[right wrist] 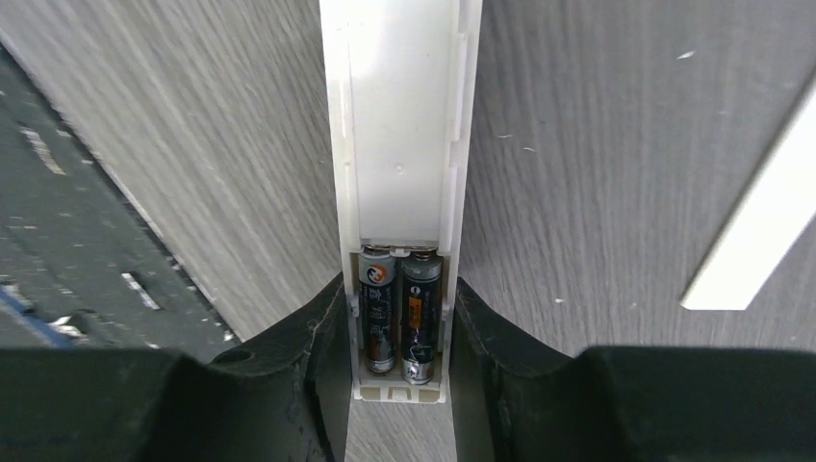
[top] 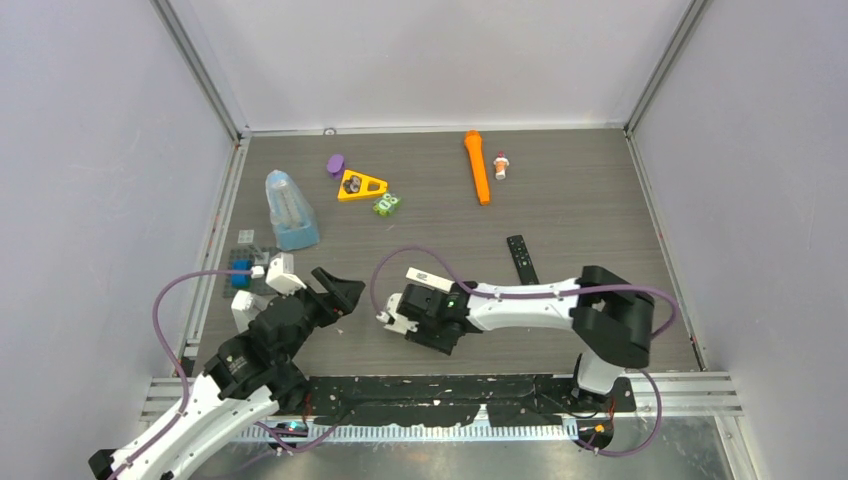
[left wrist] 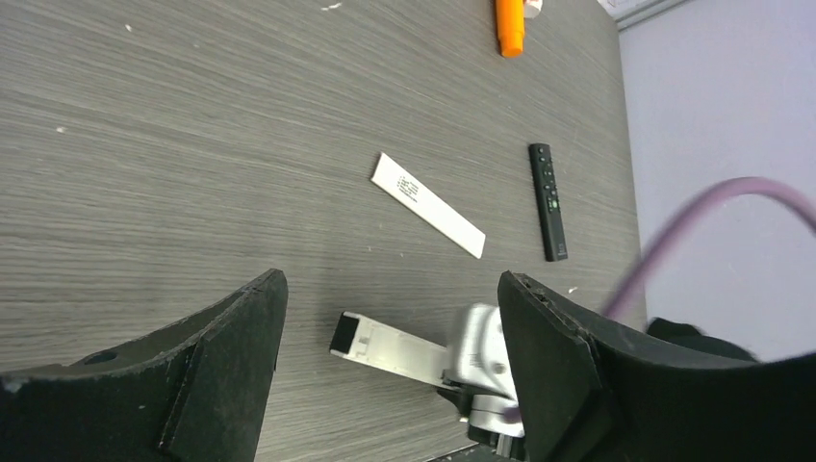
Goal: Load the batteries into the remote control
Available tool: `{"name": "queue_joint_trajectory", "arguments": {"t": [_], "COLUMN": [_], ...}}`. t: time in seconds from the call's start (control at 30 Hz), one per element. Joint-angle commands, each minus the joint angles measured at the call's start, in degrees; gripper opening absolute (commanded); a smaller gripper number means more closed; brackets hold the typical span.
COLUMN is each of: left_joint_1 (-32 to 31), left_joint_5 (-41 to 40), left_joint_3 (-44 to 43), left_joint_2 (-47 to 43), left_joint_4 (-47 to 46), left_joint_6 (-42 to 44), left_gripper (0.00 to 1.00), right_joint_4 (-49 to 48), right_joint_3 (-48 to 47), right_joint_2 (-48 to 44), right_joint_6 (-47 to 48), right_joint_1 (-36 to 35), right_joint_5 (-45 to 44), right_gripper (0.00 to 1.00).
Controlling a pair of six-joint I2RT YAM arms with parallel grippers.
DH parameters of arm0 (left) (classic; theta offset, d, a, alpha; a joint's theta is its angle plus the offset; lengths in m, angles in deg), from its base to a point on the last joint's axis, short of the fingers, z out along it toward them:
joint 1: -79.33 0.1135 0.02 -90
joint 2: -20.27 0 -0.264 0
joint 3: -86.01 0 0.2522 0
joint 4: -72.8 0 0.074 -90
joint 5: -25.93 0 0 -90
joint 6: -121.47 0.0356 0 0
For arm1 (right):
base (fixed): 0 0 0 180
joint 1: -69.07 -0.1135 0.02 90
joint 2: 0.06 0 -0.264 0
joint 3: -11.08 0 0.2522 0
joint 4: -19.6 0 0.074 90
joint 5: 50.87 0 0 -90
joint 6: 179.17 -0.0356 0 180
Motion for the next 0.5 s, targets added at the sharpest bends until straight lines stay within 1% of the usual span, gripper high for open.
{"name": "queue_joint_trajectory", "arguments": {"t": [0.0,0.1,0.2,0.27,0.3,0.33,0.37,0.43,0.47], "left_joint_1": [0.21,0.24,0.24,0.25,0.25,0.21,0.25,0.25,0.25], "left_joint_5": [-3.84,-3.37,-2.78,-3.05,-3.12,-3.18,-3.15,-3.19,-3.09], "left_joint_3": [-3.73,-4.39,-4.17,-3.61,-3.41,-3.15,-3.04,-2.84,-2.95], "left_joint_2": [-0.17,0.13,0.33,0.35,0.26,0.13,-0.01,-0.05,0.04], "left_joint_4": [3.75,3.57,2.37,2.00,2.03,2.04,1.99,1.79,1.71], "left_joint_6": [3.77,3.85,3.93,4.18,4.15,4.12,4.11,4.28,4.54], "left_gripper": [0.81,0.81,0.80,0.78,0.77,0.77,0.77,0.77,0.77], "right_joint_4": [7.73,8.13,9.79,12.08,12.62,13.38,13.58,13.97,14.01], "right_joint_3": [-5.44,-6.26,-7.69,-9.14,-9.49,-10.10,-10.51,-10.87,-11.01], "right_joint_2": [4.54,5.53,6.10,7.50,8.56,9.66,10.11,11.30,11.64], "right_joint_6": [7.65,8.57,9.38,9.82,9.92,10.16,10.16,10.17,10.05], "right_joint_1": [-0.08,-0.05,-0.09,-0.10,-0.10,-0.07,-0.08,-0.10,-0.05], "right_joint_5": [0.58,1.54,2.79,2.72,2.62,2.39,2.32,2.64,2.39], "right_gripper": [0.19,0.19,0.24,0.32,0.39,0.42,0.50,0.57,0.59]}}
